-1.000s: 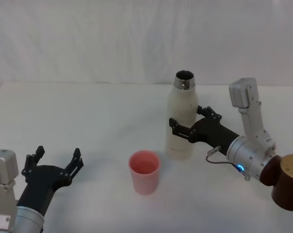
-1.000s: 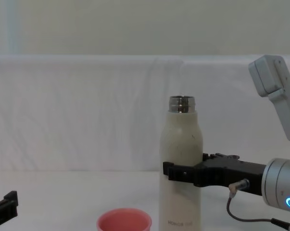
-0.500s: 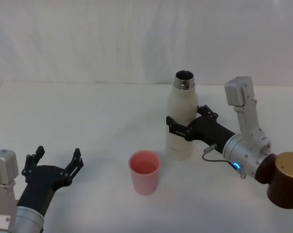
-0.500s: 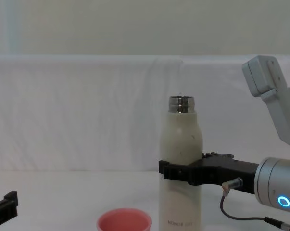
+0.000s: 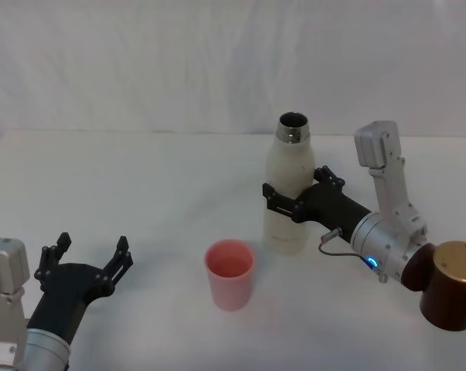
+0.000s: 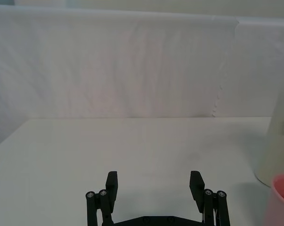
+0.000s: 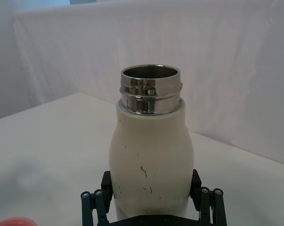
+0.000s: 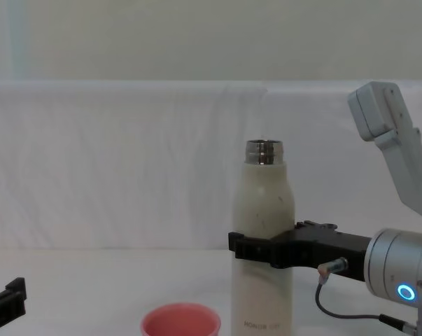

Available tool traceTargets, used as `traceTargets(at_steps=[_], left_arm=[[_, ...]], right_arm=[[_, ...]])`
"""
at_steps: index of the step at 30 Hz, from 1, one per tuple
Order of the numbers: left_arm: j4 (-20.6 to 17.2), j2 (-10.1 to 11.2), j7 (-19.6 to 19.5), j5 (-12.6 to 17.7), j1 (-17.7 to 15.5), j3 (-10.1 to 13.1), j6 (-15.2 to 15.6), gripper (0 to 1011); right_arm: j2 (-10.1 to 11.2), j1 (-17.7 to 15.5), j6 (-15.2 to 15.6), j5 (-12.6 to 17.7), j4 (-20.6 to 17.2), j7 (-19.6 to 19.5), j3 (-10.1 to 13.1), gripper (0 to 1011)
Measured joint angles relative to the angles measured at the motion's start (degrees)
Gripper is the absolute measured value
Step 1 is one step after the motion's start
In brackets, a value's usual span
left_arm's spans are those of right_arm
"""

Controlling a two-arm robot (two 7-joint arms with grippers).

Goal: Grasp the thermos with one hand and pour water into the cup lid.

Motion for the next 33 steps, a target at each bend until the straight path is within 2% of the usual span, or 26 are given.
traceTargets(at_steps=[11, 14, 33], left_arm=[[0.0, 0.0, 0.0, 0.0, 0.0, 0.0, 0.0, 1001], [0.0, 0.0, 0.0, 0.0, 0.0, 0.0, 0.0, 1001], [0.0, 0.0, 0.0, 0.0, 0.0, 0.0, 0.0, 1001]], right_arm=[[-0.07, 0.06, 0.0, -0.06, 0.12, -0.05, 0.03, 1000], [-0.05, 0.04, 0.0, -0.06, 0.1, -0.05, 0.03, 959], [0.02, -0.02, 0.07, -0.01, -0.01, -0.06, 0.03, 956]])
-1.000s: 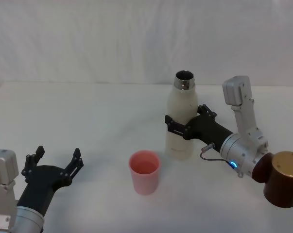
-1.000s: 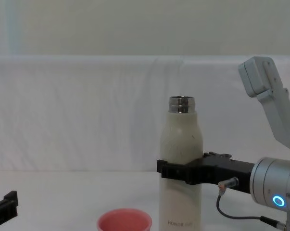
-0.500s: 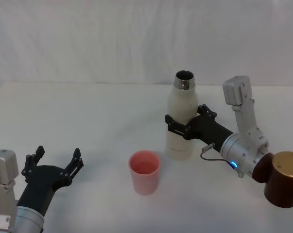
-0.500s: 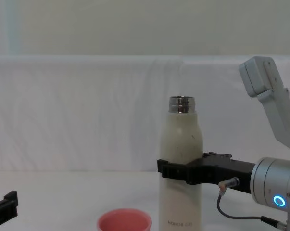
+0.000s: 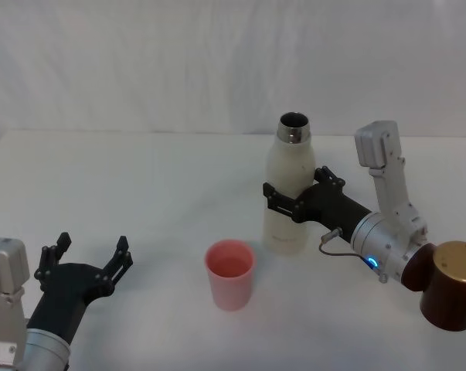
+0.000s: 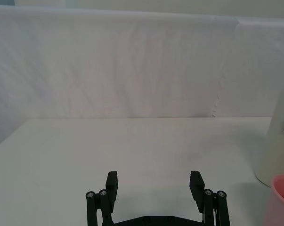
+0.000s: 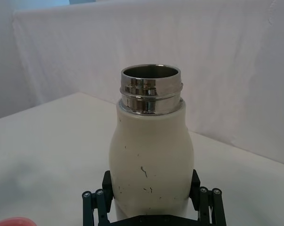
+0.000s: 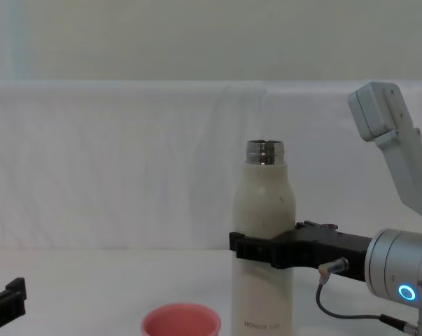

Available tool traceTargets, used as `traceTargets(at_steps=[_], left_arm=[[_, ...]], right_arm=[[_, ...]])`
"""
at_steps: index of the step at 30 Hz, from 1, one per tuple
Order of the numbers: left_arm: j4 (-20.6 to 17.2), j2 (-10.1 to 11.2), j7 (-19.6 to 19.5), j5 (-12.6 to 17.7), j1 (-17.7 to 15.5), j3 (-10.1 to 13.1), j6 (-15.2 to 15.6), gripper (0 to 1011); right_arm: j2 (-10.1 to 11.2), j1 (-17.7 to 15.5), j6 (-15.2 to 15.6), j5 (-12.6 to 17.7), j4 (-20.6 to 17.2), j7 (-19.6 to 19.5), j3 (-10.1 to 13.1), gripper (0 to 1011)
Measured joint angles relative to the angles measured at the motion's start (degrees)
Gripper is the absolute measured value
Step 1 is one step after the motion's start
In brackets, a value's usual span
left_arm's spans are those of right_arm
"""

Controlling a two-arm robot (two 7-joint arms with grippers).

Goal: Grasp the thermos with one hand and pour water into the cup lid.

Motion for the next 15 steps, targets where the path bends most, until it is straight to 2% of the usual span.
traceTargets(at_steps=[7, 15], left_arm=[[0.0, 0.0, 0.0, 0.0, 0.0, 0.0, 0.0, 1001], [0.0, 0.0, 0.0, 0.0, 0.0, 0.0, 0.0, 1001]], right_arm=[[0.05, -0.63, 0.02, -0.18, -0.83, -0.65, 0.23, 956], [1.07, -2.98, 0.06, -1.01, -4.58, -2.22, 1.52, 956]])
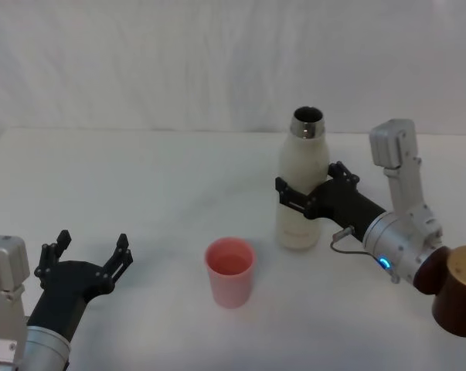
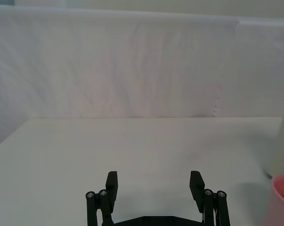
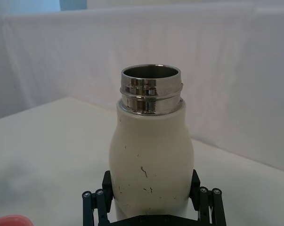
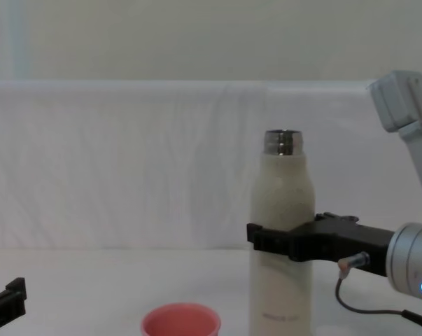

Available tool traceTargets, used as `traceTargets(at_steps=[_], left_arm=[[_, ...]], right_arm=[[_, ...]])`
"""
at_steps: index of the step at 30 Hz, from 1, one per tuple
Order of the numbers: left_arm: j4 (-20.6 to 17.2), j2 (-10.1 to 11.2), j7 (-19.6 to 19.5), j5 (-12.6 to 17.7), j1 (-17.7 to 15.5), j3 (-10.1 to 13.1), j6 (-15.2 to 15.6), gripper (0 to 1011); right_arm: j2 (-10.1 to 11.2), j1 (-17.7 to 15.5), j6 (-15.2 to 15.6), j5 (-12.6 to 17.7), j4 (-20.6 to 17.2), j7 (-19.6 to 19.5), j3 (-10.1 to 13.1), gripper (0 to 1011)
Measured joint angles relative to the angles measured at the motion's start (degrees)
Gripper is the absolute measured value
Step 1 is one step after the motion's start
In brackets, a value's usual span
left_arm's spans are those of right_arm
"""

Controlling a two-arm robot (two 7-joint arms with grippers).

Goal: Grasp the thermos with one hand and pour water into the cup lid.

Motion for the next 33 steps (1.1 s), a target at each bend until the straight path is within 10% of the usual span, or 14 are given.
traceTargets(at_steps=[8, 33], left_arm=[[0.0, 0.0, 0.0, 0.0, 0.0, 0.0, 0.0, 1001], [0.0, 0.0, 0.0, 0.0, 0.0, 0.0, 0.0, 1001]], right_arm=[[2.24, -2.15, 1.35, -1.98, -5.14, -1.04, 0.65, 956], [11.31, -3.71, 11.64, -22.92, -18.02, -1.45, -5.55, 956]])
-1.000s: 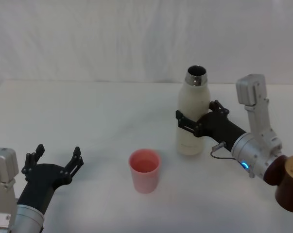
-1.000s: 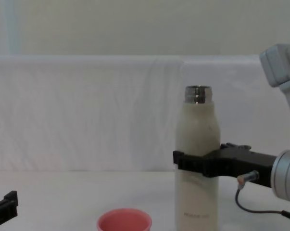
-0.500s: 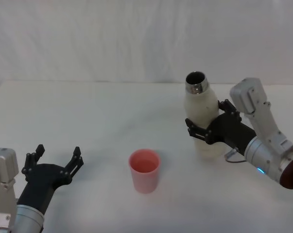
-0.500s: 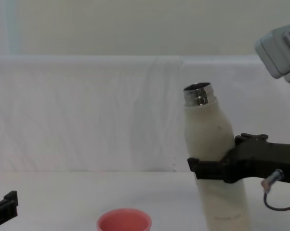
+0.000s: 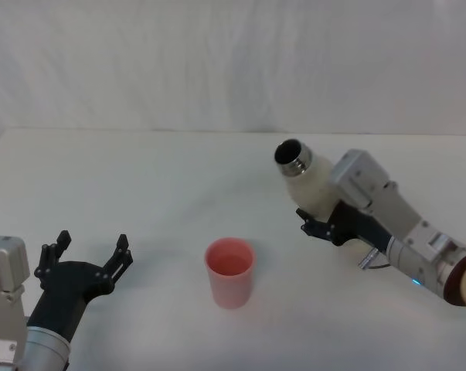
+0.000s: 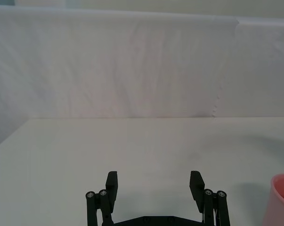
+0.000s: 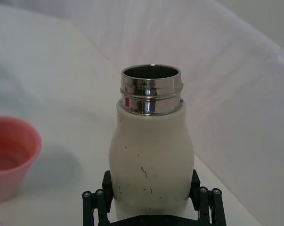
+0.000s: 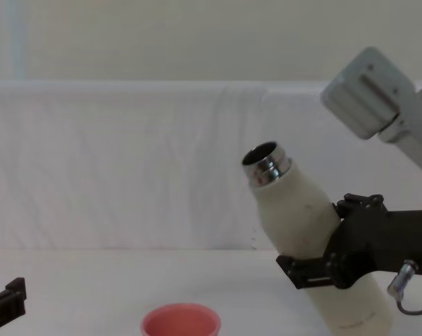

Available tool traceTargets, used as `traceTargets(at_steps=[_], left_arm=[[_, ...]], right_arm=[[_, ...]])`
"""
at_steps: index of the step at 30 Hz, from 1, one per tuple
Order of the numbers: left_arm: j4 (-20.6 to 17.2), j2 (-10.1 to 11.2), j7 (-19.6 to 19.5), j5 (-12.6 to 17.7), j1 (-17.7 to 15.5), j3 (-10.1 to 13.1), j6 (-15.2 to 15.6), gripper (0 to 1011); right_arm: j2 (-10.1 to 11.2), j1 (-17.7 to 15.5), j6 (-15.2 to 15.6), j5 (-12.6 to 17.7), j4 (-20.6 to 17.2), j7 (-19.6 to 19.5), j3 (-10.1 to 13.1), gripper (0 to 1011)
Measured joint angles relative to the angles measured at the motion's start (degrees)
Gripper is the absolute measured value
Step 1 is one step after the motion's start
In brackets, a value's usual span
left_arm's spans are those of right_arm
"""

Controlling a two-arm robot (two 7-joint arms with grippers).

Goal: Grasp the thermos with one hand and pour water into the cup lid.

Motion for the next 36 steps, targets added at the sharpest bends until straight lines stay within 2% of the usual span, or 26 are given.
traceTargets(at_steps=[8, 10, 12, 14, 25, 30, 36], left_arm=[[0.0, 0.0, 0.0, 0.0, 0.0, 0.0, 0.0, 1001], [0.0, 0.0, 0.0, 0.0, 0.0, 0.0, 0.0, 1001], [0.0, 0.0, 0.0, 0.0, 0.0, 0.0, 0.0, 1001], [0.0, 0.0, 0.0, 0.0, 0.0, 0.0, 0.0, 1001], [0.0, 0.0, 0.0, 0.0, 0.0, 0.0, 0.0, 1001], [0.0, 0.0, 0.0, 0.0, 0.0, 0.0, 0.0, 1001], [0.0, 0.0, 0.0, 0.0, 0.0, 0.0, 0.0, 1001]], right_arm=[[0.98, 2.03, 2.47, -7.54, -0.21, 1.06, -4.13, 956], [1.2, 2.78, 3.42, -10.37, -0.18, 1.5, -5.64, 956], [1.24, 2.96, 3.66, -11.02, -0.16, 1.62, -5.97, 956], [1.36, 3.6, 4.49, -13.43, 0.01, 2.17, -7.24, 956], [1.79, 5.99, 6.93, -21.88, 0.72, 4.46, -11.47, 956], [1.7, 6.4, 7.26, -24.19, 0.92, 5.26, -12.14, 956], [1.33, 6.35, 7.16, -25.63, 0.99, 5.58, -11.81, 956]])
